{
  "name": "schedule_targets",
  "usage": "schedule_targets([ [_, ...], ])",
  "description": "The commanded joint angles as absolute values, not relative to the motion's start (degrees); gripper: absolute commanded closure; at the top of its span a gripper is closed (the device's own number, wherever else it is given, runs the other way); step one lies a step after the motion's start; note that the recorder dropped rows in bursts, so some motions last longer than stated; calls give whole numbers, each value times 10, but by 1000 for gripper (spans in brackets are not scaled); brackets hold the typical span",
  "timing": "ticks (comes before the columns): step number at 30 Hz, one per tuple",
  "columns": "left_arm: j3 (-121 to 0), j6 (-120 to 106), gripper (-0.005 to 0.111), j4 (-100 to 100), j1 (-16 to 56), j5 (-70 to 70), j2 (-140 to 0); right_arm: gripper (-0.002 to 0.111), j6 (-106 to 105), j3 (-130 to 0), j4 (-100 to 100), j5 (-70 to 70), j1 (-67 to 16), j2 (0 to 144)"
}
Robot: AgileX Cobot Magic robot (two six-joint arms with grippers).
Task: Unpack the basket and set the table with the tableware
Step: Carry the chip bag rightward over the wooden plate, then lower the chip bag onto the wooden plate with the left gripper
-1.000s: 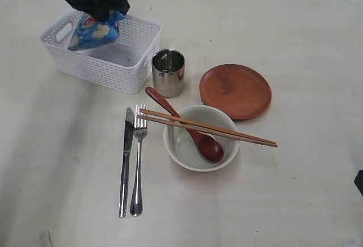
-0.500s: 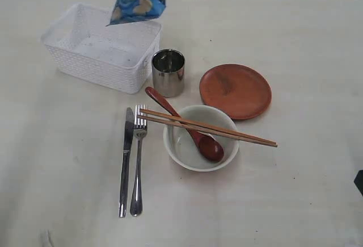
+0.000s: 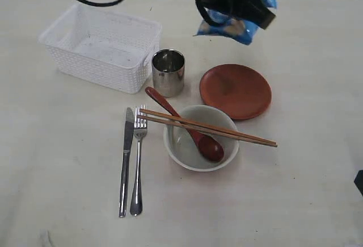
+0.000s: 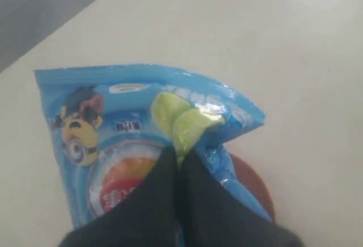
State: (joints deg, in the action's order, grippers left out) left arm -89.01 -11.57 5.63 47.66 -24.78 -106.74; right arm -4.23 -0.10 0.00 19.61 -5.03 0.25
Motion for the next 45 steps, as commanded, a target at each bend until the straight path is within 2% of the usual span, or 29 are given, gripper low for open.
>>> schedule_targets([
  [1, -891, -120, 107, 40, 511, -215, -1105, 108, -43, 0, -7, 194, -47, 0],
  [13, -891, -126, 107, -15, 530, -213, -1180, 108, -43, 0, -7, 194, -47, 0],
  [33, -891, -139, 105, -28, 530, -236, -1209, 108, -43, 0, -7, 194, -47, 0],
  [37, -891, -139, 92, -28, 530, -234, -1209, 108, -43, 0, -7, 194, -47, 0],
  [41, -891, -139, 67, -28, 530, -234, -1209, 108, -43, 0, -7, 194, -47, 0],
  [45, -891, -139, 52, -28, 530, -234, -1206, 108, -43, 0, -7, 194, -47, 0],
])
